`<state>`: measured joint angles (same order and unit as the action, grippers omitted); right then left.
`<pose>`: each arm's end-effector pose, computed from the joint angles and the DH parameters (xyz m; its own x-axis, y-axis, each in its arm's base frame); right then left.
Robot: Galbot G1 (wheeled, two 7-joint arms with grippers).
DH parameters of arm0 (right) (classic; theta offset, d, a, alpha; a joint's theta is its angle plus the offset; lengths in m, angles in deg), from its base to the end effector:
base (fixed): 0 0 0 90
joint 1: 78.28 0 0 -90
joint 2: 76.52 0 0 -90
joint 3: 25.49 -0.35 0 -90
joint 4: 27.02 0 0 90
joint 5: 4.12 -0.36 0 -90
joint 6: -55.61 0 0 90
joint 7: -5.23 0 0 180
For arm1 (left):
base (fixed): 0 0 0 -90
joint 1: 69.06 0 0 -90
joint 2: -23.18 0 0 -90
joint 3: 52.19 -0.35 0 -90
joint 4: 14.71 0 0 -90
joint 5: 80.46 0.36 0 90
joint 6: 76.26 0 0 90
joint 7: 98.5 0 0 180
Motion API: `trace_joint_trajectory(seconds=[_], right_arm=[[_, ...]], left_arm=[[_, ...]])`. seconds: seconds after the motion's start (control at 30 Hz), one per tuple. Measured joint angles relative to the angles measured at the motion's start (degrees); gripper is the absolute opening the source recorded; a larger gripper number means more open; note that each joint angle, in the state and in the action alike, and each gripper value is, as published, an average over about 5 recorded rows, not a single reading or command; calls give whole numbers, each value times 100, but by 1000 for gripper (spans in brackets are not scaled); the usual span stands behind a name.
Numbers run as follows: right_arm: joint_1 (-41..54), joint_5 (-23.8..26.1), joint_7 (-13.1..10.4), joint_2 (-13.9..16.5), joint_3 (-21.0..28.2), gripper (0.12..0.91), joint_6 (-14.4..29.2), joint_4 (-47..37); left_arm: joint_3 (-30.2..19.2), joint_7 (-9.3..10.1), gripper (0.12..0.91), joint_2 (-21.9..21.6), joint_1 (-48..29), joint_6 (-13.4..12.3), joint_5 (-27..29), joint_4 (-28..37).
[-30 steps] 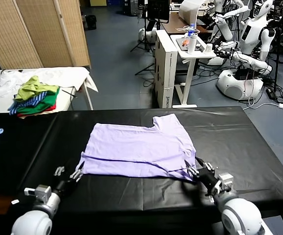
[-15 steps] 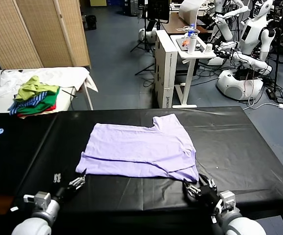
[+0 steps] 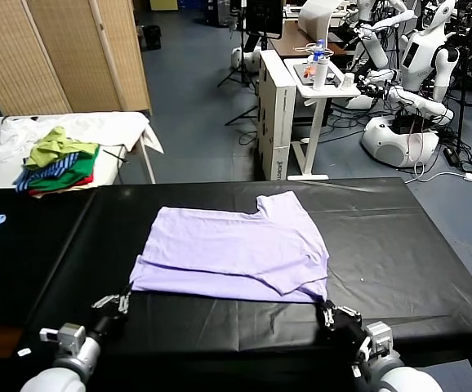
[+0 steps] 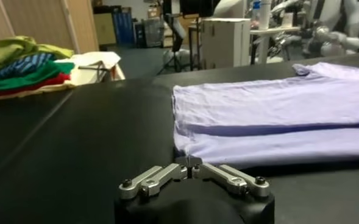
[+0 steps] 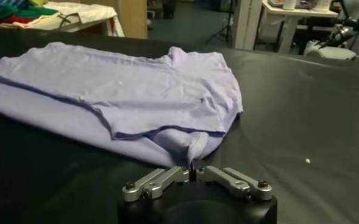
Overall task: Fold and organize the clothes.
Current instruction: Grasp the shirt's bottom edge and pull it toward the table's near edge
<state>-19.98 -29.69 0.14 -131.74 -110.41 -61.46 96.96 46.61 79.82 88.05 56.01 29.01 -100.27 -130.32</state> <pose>0.1808 -0.0632 -0.2731 -0.8196 -0.2375 0.5213 -0.3093 0.9494 -0.0538 0.1736 0.1275 -0.3111 -0.9145 0.0558 0.4008 0.1009 0.9906 0.0923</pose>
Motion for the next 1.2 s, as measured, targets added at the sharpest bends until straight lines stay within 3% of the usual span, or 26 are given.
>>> trace_joint_trajectory(seconds=[0.3, 0.5, 0.6, 0.77, 0.87, 0.93, 1.13, 1.2], right_arm=[[-179, -119, -53, 586, -43, 150, -289, 304], [-282, -163, -50, 759, -68, 188, -381, 424], [-335, -162, -88, 769, -66, 299, -417, 462], [-482, -153, -147, 776, -133, 607, -515, 609], [-610, -144, -195, 780, -218, 787, -615, 751], [-713, -156, -219, 790, -289, 865, -671, 877], [-891, -470, -267, 848, -550, 906, -758, 1287], [-843, -667, -299, 896, -621, 907, -748, 1362]], left_arm=[[325, 49, 145, 220, 864, 59, 161, -536], [491, 54, 145, 431, 1344, 73, 264, -827], [510, 72, 145, 495, 1454, 110, 297, -901], [533, 263, 158, 551, 1574, 359, 309, -1045], [586, 344, 267, 566, 1636, 518, 321, -1127], [639, 355, 398, 565, 1688, 652, 333, -1184], [886, 244, 766, 560, 1832, 1067, 341, -1362], [988, 207, 846, 550, 1836, 1131, 312, -1408]])
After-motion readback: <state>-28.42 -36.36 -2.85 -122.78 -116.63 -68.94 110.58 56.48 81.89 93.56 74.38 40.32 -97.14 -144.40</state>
